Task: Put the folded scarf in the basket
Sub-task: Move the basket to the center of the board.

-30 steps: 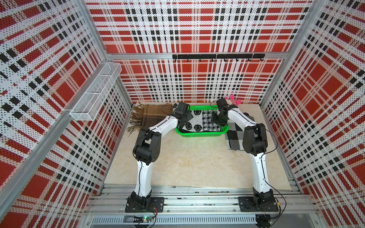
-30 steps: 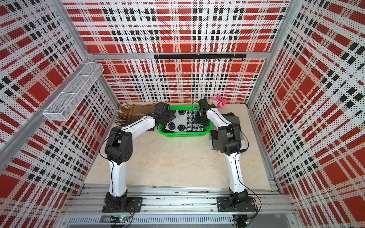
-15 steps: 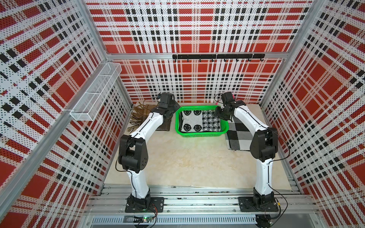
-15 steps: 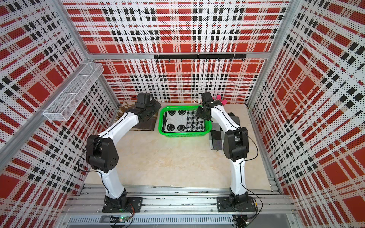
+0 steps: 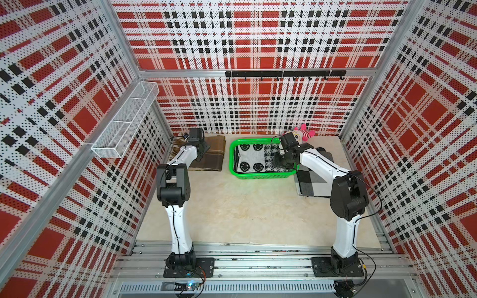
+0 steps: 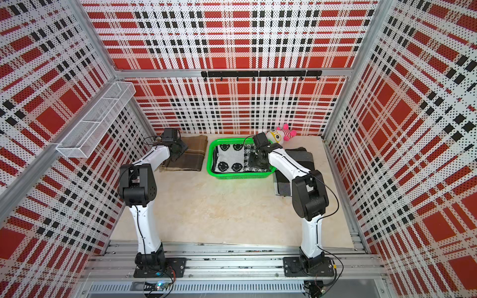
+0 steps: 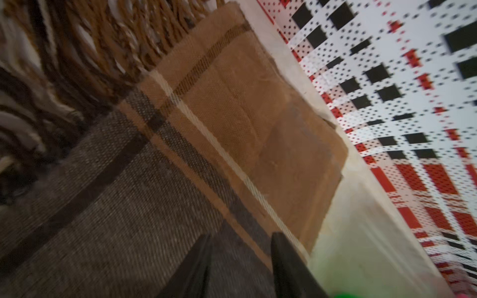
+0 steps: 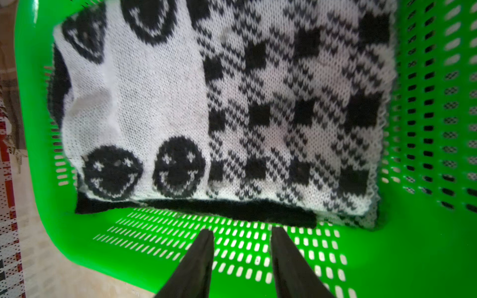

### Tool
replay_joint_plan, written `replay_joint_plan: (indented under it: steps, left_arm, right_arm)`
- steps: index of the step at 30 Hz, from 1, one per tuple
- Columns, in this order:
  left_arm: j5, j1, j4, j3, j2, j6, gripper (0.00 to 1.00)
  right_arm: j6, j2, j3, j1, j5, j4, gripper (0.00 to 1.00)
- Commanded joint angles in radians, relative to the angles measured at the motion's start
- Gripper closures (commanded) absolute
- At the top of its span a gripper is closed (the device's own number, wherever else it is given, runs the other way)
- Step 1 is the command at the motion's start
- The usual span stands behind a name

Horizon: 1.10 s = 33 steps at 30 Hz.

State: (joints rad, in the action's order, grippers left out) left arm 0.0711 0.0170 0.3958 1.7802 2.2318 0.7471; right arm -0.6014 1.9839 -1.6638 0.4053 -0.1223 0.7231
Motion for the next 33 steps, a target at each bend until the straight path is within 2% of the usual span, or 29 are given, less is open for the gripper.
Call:
replay_joint_plan:
  steps: [1, 4, 7, 13, 21, 30, 33]
  left_arm:
    - [0.028, 0.011, 0.033, 0.091, 0.086, -0.06, 0.56]
    - [0.039, 0.01, 0.077, 0.157, 0.164, -0.069, 0.56]
    - [0.035, 0.011, 0.099, 0.117, 0.178, -0.034, 0.56]
    - [0.01, 0.01, 0.015, -0.134, 0.063, 0.019, 0.57]
    - [-0.044, -0.023, -0.148, -0.546, -0.208, 0.119, 0.59]
    - [-0.056, -0.135, -0.239, -0.85, -0.437, 0.267, 0.6]
    - [-0.045, -0.197, -0.262, -0.93, -0.503, 0.337, 0.61]
  right_arm:
    - [-0.008, -0.014, -0.005, -0.001, -0.019, -0.036, 0.57]
    - [-0.007, -0.006, -0.006, 0.006, -0.019, -0.033, 0.56]
    - [-0.013, 0.003, -0.001, 0.009, -0.022, -0.033, 0.55]
    - [-0.015, 0.019, -0.001, 0.03, -0.022, -0.035, 0.52]
    - [-0.002, 0.038, 0.024, 0.065, -0.018, -0.003, 0.51]
    - [-0.008, -0.056, 0.202, 0.101, -0.025, -0.035, 0.51]
    - [-0.015, -0.08, 0.243, 0.115, -0.022, -0.043, 0.51]
